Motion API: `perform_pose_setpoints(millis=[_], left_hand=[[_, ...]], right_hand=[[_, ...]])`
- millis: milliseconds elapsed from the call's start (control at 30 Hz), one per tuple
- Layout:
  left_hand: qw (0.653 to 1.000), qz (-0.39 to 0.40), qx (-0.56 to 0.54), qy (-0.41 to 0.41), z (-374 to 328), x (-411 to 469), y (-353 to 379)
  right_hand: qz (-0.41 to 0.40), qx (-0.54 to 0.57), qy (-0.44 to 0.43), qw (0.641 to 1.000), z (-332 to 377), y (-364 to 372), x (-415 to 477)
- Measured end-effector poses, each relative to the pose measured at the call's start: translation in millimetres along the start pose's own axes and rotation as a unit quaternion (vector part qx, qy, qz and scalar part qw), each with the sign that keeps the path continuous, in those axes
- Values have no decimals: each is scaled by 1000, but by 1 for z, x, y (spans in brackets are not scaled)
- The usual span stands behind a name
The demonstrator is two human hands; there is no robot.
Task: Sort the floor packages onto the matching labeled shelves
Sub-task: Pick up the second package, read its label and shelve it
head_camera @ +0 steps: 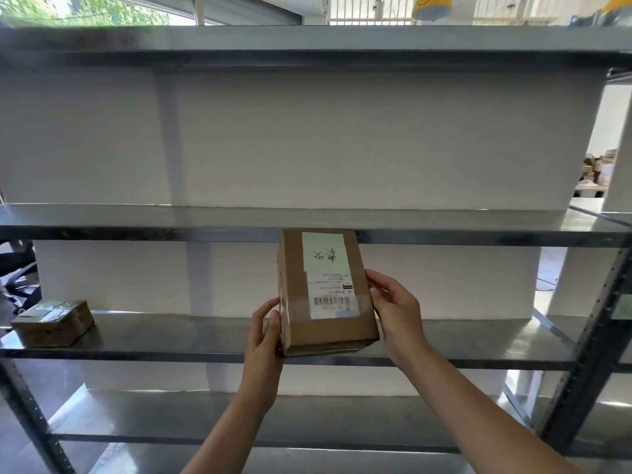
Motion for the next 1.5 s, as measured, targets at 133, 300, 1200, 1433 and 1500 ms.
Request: perform_pose_setpoints(millis=[133,300,1200,1433,1500], left_hand=[[998,61,-4,-30,0,3,2],[985,158,-2,-74,3,2,11],[954,164,-189,-166,24,4,5],[953,170,-188,-166,18,15,0],[959,154,-188,-149,16,18,0]], right_hand=[[-2,26,12,1000,-6,-7,1],[-9,75,47,996,-12,-13,5],[120,55,-25,991,-29,-31,25],[145,48,-61,986,-21,-40,30],[136,52,-64,987,-22,-42,30]])
Point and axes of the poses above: each hand's wrist, its own x-axis towards the middle knuckle, its own y-axis out of the palm, z = x × y, the point moved 4 cm from there along x, towards the middle knuckle, and after that the axes turned 12 degrees about -x, right-handed, at the moved point
